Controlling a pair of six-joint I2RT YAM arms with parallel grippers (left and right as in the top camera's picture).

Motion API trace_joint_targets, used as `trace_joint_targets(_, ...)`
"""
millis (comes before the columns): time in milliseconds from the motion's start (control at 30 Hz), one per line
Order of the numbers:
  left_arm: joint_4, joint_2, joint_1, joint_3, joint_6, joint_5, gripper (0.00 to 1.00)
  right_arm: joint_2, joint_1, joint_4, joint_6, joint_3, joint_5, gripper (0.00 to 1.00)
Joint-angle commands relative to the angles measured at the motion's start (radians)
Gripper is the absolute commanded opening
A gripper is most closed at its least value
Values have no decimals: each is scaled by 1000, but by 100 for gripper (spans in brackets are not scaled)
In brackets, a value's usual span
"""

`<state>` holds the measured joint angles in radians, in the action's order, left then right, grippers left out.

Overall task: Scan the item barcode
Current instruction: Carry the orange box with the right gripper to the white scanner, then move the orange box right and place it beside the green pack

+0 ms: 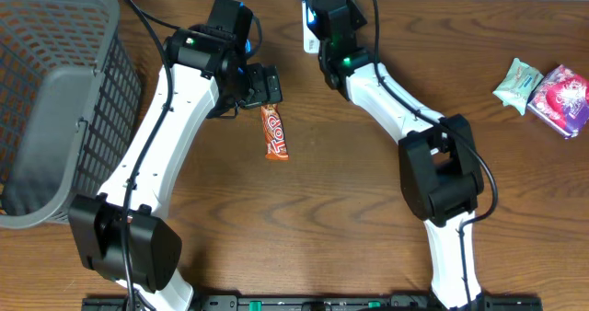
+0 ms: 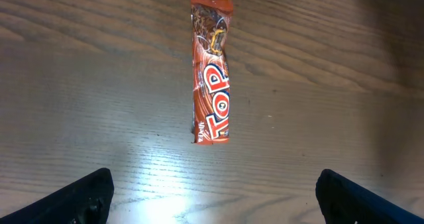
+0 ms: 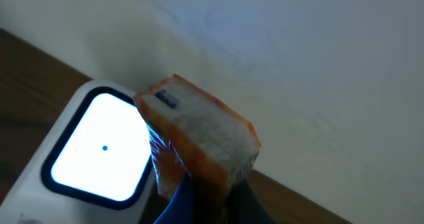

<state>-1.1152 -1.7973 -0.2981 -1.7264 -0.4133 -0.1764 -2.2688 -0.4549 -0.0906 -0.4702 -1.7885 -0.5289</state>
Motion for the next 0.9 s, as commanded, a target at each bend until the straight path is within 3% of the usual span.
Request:
trace_joint_targets(0, -2, -8, 2, 7, 16, 13, 98, -16, -8, 3, 79, -16, 12, 1)
trace_joint_targets(200, -2, -8, 2, 7, 16, 13, 98, -16, -2, 4, 112, -16, 42, 1)
trace_joint_targets(333, -2, -8, 2, 7, 16, 13, 98, -14, 27, 44, 229, -40, -88, 1)
trace_joint_targets(567, -2, -8, 2, 7, 16, 13, 98, -14, 177, 454, 434, -185, -243, 1)
trace_joint_targets(867, -2, -8, 2, 7, 16, 13, 98, -15, 446, 862, 477, -216, -220, 1)
